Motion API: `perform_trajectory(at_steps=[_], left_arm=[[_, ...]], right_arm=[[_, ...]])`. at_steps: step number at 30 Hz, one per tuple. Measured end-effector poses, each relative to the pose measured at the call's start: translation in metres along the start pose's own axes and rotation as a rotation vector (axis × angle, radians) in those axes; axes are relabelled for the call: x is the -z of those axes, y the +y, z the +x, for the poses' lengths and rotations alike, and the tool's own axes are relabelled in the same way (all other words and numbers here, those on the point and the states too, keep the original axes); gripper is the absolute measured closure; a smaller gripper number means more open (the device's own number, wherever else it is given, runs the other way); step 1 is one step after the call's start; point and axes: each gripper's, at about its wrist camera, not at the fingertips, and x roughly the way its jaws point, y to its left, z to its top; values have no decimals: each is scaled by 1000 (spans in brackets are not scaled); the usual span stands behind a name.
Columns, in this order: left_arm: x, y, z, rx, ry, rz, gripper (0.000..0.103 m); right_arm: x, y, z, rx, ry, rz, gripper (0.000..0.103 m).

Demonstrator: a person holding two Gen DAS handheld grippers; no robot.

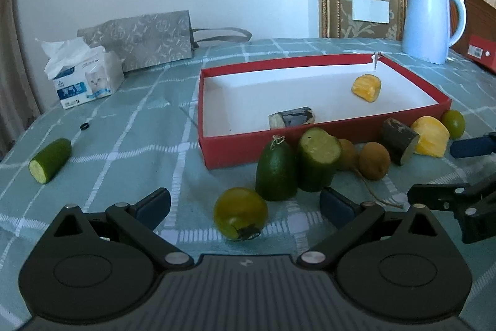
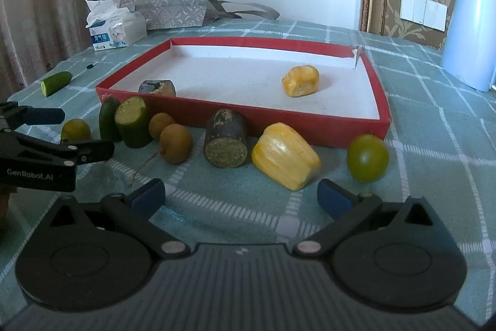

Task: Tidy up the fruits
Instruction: 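Grasp the round green-yellow fruit with the left tool, then hold the round fruit in the left tool while the right tool grasps another jackfruit piece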

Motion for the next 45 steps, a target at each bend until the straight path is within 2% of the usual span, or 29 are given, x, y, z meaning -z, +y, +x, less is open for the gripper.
perform_trajectory(at_steps=[3,4,5,7,10,15,17,23,25,34,40,42,45], left_arm=[[-1,0,2,5,5,-4,6],[-1,0,3,4,6,-12,14],[-1,1,3,9,9,-20,26],[-1,4,5,19,20,-48,39],[0,4,3,38,17,-47,48],[1,-4,-2,11,8,-25,54],[2,-5,-4,7,8,-40,61],[2,2,-1,28,14,-72,65],[1,4,0,30,13,-80,69],[-2,1,4,15,8,-79,70],[-3,11,6,48,6,-128,69],[-3,11,6,50,5,-131,69],[-2,11,6,48,6,-127,69]], right_arm=[[0,0,0,-1,0,1,0],[0,0,0,0,0,1,0],[0,0,0,-1,1,1,0],[0,0,0,-1,1,2,0],[0,-1,1,-1,2,1,0],[0,-1,1,-2,2,1,0],[0,-1,1,-2,1,2,0],[1,-1,1,-5,1,4,0],[2,-1,2,-3,3,-2,0],[2,-6,-1,-26,-2,6,0],[2,-11,-3,-40,-13,21,0],[2,-12,-8,-12,-42,11,0],[3,-16,-28,79,-162,-61,1]])
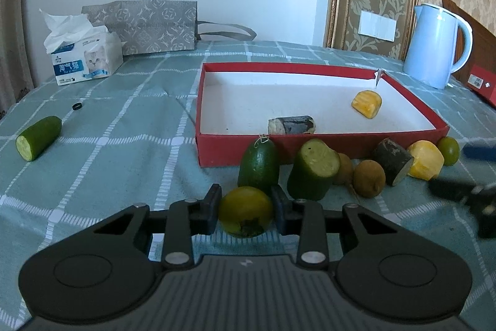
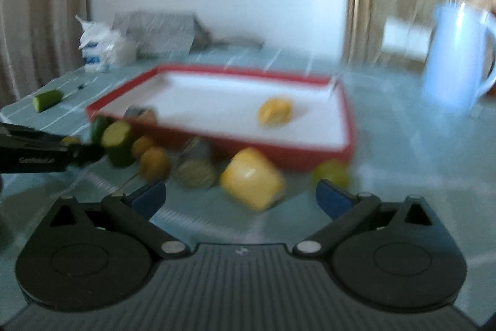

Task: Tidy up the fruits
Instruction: 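Hold the round fruit in the left tool while the right tool grasps another jackfruit piece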

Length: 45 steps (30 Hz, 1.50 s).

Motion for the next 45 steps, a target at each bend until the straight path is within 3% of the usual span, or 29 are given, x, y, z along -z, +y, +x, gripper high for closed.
perform_trajectory(at_steps=[2,4,9,16,23,28,29,31,35,45], left_arm=[[0,0,0,1,0,-2,69],[0,0,0,4,-1,-6,69],[0,1,0,10,-2,-14,69],[0,1,0,9,-2,-11,69],[0,1,0,9,-2,-12,69],[0,1,0,8,-1,-10,69],[0,1,0,8,-1,-9,69],[0,1,0,7,-1,-9,69],[0,1,0,6,-1,-7,69],[1,1,0,6,0,-7,69]], right_arm=[[1,-4,-6,40,-31,-84,4],[1,-7,-1,42,2,-154,18],[0,-10,6,-57,16,-211,40],[-3,2,22,-81,51,-296,43],[-12,-19,42,-168,103,-167,44],[-11,-19,42,-161,114,-131,44],[-11,-20,43,-170,117,-116,47],[-10,-21,42,-205,118,-97,62],[-9,-17,38,-193,110,-108,71],[-8,-9,34,-161,98,-135,76]])
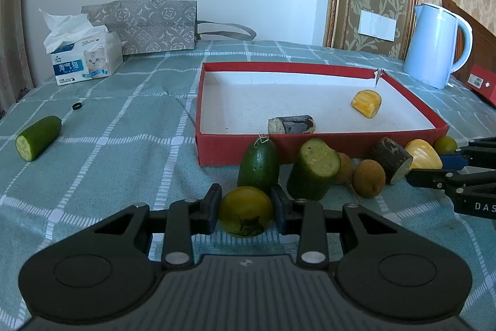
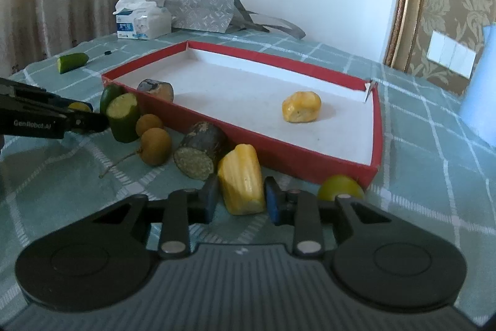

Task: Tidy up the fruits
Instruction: 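Hold the round fruit in the left tool while the right tool grasps another jackfruit piece, then carry the round fruit into the tray and open the left tool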

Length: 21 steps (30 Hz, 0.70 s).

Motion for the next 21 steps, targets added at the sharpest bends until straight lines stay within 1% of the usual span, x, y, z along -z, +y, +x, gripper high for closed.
perform_trajectory(at_steps=[2,4,6,14,17,21], left_arm=[[0,-1,0,2,0,-3,69],[-1,0,0,5,-1,-7,69],[-1,1,0,6,-1,-8,69],[0,5,-9,-18,-22,-12,70],[-6,5,-20,-15,-52,-4,69],[-26,-2,-30,-14,-101,46,69]], right_arm=[[0,1,-1,2,-5,-6,76],[0,-4,-2,-2,-15,28,76],[-1,-7,1,-11,2,47,76],[-1,-4,2,1,7,31,76],[-2,-3,3,3,8,26,76],[-1,-1,3,13,7,11,76]])
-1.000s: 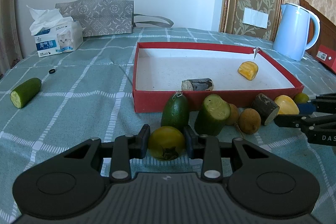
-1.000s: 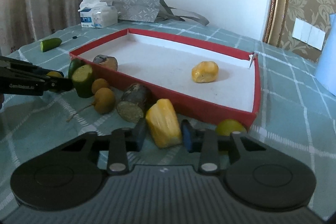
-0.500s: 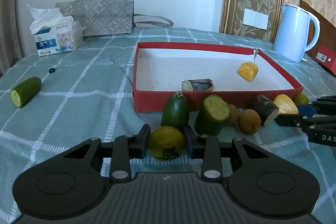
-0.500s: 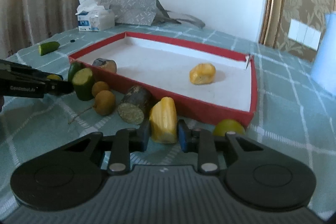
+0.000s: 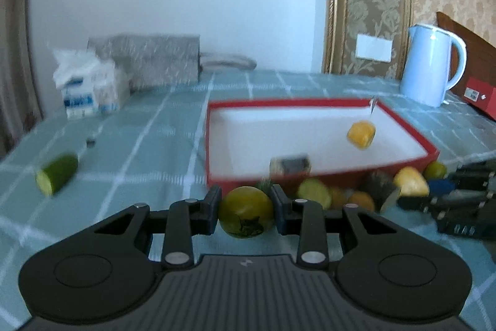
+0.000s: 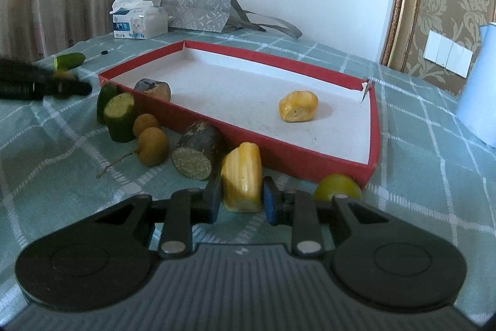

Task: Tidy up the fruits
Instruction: 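Carry the round fruit into the tray and open the left tool, then withdraw the open left tool from the tray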

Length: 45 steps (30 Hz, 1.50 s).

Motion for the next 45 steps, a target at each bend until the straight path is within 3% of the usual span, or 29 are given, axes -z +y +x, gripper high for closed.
perform_trajectory(at_steps=[5,12,20,22,25,32,36,45], left_arm=[[-38,-9,14,16,-37,37,69],[-80,-20,78,19,-8,57,69],[-79,-24,141,3,105,64,69],[-77,-24,144,-11,103,73,62],[-75,-23,139,0,80,73,39],[-66,-7,84,-41,-55,3,22],[-44,0,48,-39,-80,-8,20],[3,12,10,6,1,-63,19]], right_arm=[[0,0,0,1,-1,-2,76],[1,-1,-1,-6,-2,20,76],[0,-5,-1,-18,4,39,76],[0,-5,-1,-19,5,40,76],[0,-6,0,-18,5,39,76],[-1,-5,0,-18,5,38,76],[0,-5,0,-15,4,34,76],[0,-3,0,-11,3,33,76]])
